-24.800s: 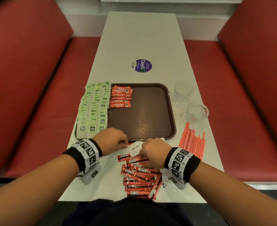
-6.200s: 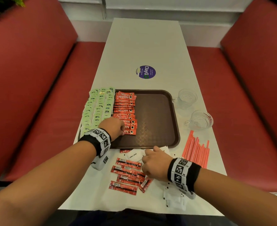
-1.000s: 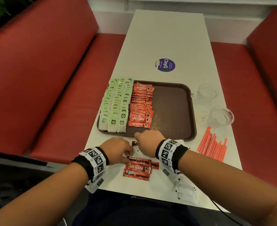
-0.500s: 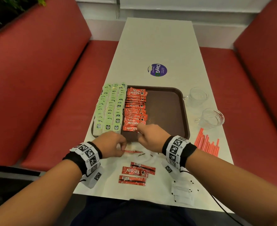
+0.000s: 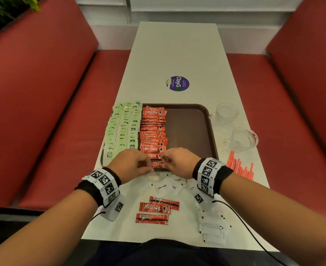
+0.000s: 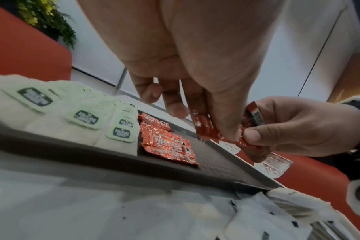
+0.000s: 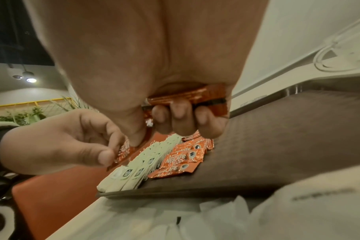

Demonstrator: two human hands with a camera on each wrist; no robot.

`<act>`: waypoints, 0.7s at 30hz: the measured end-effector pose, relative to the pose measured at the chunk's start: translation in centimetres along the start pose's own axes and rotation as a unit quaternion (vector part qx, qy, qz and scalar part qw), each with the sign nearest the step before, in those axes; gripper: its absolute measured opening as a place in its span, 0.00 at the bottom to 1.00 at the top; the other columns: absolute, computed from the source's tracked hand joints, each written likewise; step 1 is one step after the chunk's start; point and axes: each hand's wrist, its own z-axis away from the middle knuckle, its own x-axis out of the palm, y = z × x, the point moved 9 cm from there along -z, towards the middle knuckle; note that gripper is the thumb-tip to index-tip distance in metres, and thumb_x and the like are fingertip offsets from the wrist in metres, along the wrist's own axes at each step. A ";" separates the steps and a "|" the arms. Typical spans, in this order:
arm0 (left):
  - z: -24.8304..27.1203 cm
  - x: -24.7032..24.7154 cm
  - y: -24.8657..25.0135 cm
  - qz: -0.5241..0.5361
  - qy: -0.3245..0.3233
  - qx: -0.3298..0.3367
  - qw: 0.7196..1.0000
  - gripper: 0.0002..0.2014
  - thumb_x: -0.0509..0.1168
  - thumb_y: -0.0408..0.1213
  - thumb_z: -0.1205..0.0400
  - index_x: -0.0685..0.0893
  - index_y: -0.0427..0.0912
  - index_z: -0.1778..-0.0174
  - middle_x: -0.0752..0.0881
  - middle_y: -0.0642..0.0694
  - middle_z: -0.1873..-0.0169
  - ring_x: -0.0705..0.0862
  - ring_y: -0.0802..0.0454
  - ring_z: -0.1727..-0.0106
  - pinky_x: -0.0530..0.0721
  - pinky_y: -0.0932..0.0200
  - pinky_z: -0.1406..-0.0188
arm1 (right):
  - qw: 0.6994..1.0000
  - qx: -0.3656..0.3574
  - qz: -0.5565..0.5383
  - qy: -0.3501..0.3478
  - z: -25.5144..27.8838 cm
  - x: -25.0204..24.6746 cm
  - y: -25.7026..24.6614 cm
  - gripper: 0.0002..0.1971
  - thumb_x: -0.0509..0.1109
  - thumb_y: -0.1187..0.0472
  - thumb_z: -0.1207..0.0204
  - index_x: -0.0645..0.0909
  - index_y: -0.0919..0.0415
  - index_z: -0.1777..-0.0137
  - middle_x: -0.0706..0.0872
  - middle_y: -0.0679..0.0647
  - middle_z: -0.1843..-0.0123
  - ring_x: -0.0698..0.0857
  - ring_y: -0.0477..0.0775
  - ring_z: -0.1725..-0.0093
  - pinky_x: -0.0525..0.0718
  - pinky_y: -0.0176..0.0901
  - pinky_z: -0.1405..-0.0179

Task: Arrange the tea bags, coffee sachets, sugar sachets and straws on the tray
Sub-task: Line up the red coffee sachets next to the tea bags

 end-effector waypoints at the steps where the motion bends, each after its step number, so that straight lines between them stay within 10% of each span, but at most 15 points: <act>1: -0.2 0.1 -0.2 0.016 0.006 -0.014 1.000 0.05 0.76 0.49 0.24 0.86 0.57 0.59 0.85 0.60 0.66 0.81 0.64 0.63 0.78 0.65 0.63 | 1.000 0.003 0.000 0.001 0.0 -0.1 0.1 0.06 0.66 0.52 0.17 0.78 0.52 0.53 0.84 0.48 0.56 0.82 0.53 0.57 0.81 0.50 0.55; 21: -4.7 3.0 -3.3 -0.125 -0.043 -0.071 0.989 0.06 0.75 0.49 0.24 0.89 0.60 0.53 0.88 0.58 0.54 0.82 0.54 0.48 0.85 0.52 0.49 | 0.994 0.100 -0.027 0.037 0.6 -1.1 3.4 0.11 0.61 0.63 0.20 0.78 0.55 0.64 0.84 0.51 0.64 0.80 0.54 0.62 0.74 0.45 0.59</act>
